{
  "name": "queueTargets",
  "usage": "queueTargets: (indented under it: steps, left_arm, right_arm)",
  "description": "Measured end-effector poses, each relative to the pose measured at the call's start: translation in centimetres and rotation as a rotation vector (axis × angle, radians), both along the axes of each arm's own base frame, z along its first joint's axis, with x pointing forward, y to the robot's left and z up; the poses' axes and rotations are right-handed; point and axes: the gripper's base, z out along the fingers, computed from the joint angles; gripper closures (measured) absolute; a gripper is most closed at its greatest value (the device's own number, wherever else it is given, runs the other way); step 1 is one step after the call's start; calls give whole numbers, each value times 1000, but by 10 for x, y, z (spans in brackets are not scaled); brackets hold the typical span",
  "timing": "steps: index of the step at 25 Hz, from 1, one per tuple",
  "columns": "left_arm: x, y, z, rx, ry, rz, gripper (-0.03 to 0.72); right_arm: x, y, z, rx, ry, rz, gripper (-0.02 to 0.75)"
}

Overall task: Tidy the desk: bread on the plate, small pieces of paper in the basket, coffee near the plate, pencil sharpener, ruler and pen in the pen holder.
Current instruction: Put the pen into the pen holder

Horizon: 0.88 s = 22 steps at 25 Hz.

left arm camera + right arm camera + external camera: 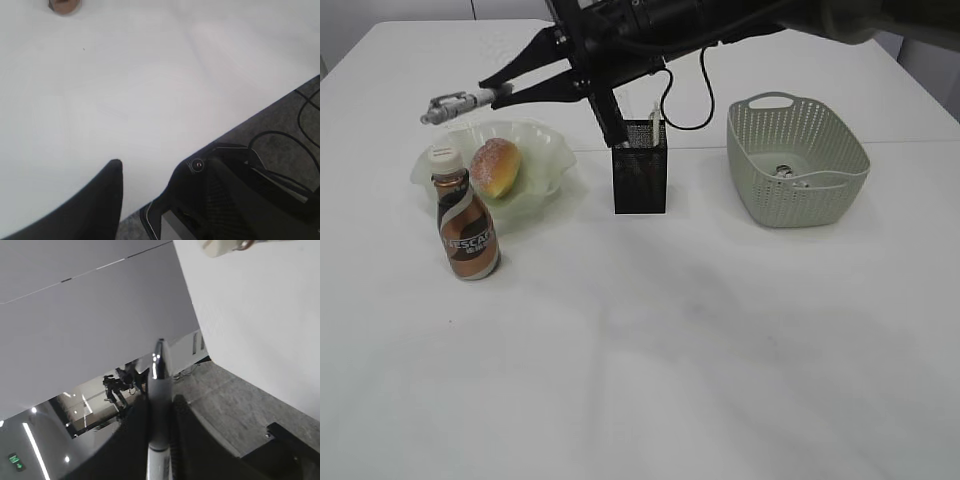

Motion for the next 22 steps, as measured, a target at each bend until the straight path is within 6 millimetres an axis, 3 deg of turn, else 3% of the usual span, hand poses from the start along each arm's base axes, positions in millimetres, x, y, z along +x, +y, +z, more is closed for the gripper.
queueTargets:
  steps: [14,22]
  left_arm:
    - [18,-5,14,111,-387,-270,302]
    - [36,-2,35,186,-708,-227,302]
  right_arm:
    - [1,5,31,339,116,-38,659]
    - [3,4,50,474,94,-46,659]
